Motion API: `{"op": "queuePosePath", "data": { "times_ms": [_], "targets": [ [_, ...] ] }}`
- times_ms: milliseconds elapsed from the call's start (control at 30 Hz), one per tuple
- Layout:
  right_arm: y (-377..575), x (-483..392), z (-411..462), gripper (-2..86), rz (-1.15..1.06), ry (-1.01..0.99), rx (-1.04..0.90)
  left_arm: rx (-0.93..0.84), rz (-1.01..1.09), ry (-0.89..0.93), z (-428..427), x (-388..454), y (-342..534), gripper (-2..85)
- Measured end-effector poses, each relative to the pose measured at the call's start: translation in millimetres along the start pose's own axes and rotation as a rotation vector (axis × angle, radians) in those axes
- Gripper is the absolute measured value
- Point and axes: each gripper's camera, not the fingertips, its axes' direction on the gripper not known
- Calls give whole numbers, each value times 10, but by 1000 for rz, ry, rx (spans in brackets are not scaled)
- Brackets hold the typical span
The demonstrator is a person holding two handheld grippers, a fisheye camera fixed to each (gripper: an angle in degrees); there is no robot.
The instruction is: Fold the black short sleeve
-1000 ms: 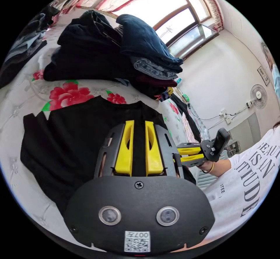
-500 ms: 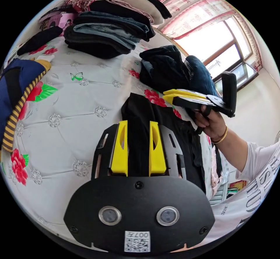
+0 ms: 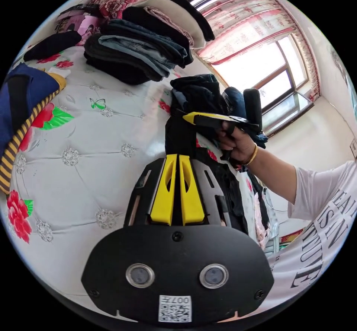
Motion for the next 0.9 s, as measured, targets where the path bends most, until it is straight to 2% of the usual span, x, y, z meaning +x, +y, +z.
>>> {"op": "queuePosePath", "data": {
  "times_ms": [100, 200, 367, 567, 733, 833, 900],
  "targets": [
    [235, -15, -452, -2, -26, -44, 89, 19, 110, 98, -242, 259, 81, -9],
    [571, -16, -779, -2, -34, -31, 111, -39, 241, 168, -267, 582, 188, -9],
    [1176, 53, -887, 4, 48, 83, -20, -255, 453, 179, 217, 1097, 587, -9],
    [1641, 347, -652, 40, 315, 119, -164, -494, 528, 103, 882, 1227, 1070, -4],
    [1633, 459, -923, 56, 441, 44, 2, -527, 564, 86, 982, 1285, 1140, 32],
    [1443, 425, -1046, 55, 443, 52, 107, -536, 590, 83, 1032, 1338, 1145, 47],
    [1274, 418, -973, 51, 433, 70, 95, -550, 594, 77, 1077, 1354, 1147, 49]
  ]
}}
